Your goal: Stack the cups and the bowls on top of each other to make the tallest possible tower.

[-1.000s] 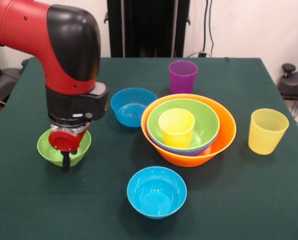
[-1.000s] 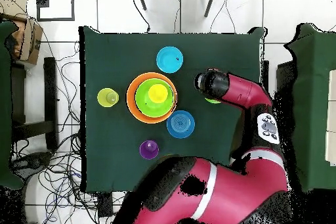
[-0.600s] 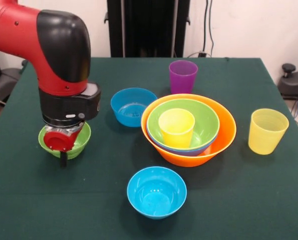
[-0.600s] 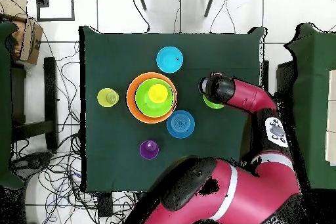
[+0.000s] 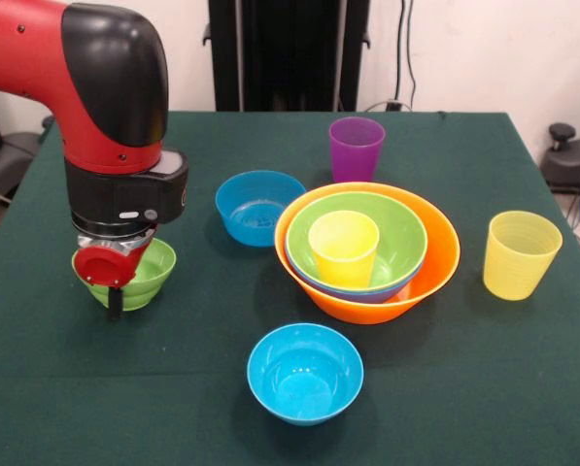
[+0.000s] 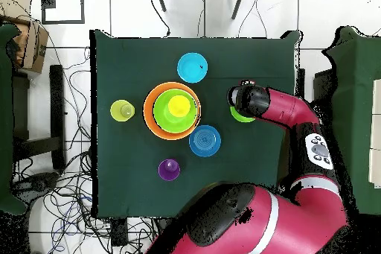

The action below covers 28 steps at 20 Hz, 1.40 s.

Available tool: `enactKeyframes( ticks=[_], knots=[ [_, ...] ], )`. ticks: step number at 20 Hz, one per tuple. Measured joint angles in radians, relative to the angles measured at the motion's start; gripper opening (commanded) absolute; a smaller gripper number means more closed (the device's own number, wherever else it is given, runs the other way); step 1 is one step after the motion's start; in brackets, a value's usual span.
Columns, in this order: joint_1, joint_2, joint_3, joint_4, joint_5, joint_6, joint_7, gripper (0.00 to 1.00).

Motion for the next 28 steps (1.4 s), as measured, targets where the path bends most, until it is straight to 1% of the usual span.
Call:
enactKeyframes(
  ticks=[6,11,12,16,17,28],
  knots=[
    [0.0,-0.02,0.006,0.021,-0.007,0.004,0.0,0.0],
    [0.011,-0.068,0.001,0.053,-0.007,0.05,0.0,0.0],
    [0.024,-0.09,-0.004,0.058,-0.007,0.085,0.0,0.0],
    [0.047,-0.126,-0.009,0.058,-0.006,0.153,0.0,0.0],
    [0.058,-0.144,-0.009,0.058,-0.005,0.189,0.0,0.0],
    [0.093,-0.212,-0.011,0.055,0.011,0.354,0.0,0.0]
  ],
)
